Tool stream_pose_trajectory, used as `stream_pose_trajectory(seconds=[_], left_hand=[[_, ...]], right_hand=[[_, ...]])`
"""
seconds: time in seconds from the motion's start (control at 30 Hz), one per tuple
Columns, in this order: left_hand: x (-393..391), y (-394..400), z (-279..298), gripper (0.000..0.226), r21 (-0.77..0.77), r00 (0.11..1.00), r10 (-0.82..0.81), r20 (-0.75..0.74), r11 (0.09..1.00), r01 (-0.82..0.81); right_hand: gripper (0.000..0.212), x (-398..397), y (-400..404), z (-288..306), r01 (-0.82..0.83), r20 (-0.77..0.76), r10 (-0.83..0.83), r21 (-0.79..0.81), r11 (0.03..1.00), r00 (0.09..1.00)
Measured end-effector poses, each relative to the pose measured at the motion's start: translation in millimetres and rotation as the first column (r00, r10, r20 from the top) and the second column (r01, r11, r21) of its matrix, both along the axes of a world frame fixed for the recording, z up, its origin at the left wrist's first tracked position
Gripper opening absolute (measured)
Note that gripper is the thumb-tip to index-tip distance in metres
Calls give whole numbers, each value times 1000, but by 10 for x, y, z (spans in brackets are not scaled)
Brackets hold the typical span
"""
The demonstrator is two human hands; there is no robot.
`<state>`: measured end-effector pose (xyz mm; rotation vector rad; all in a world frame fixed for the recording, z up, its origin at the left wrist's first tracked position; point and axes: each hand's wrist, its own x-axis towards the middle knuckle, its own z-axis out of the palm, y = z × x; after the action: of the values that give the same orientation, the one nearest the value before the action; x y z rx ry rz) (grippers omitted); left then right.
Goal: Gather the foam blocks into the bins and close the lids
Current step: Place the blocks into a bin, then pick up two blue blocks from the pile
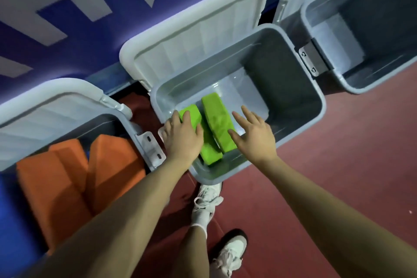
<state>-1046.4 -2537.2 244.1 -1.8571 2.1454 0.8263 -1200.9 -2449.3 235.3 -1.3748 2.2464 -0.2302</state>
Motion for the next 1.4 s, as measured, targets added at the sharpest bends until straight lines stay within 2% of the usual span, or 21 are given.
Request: stream_pose_trajectory(seconds=[0.2,0.4,0.47,0.63,0.77,0.9,1.0,1.1,1.23,1.4], left_hand=[[-57,2,735,48,-115,981,-178,-80,979,168],[-236,239,1844,53,-224,934,-321,-156,933,283],[-315,398,2238,51,-224,913,-390,-123,907,357],[-517,976,3110,53,-329,809,-571,-136,796,507],[-742,1548,3569,52,-320,685,-721,-107,677,663],[-1101,2289,3914,64,-315,502,-857,-120,512,799],[-1424,2846,4023,51,-327,316,-944,-96,330,886],[-1736,3417,4093,52,-346,102,-990,-99,130,929],[-2079,4168,4202,51,-346,-210,-977,-45,-182,920],[-2385,5026,4223,51,-360,-523,-850,-63,-470,806]], right_hand=[[48,-128,87,673,57,8,-56,-84,995,998],[50,-214,521,1680,125,-4,-126,-127,984,992],[49,-230,730,2051,146,-12,-150,-162,976,989],[46,-250,1485,2833,269,-36,-289,-267,925,957],[46,-239,2277,3213,386,-56,-421,-302,871,905],[43,-208,3193,3488,560,-66,-608,-323,763,791],[42,-188,3840,3619,700,-76,-752,-314,642,655],[43,-141,4427,3700,817,-87,-867,-299,493,491],[45,-23,5098,3794,917,-103,-962,-289,273,254],[44,253,5735,3915,955,-137,-988,-297,-31,-75]])
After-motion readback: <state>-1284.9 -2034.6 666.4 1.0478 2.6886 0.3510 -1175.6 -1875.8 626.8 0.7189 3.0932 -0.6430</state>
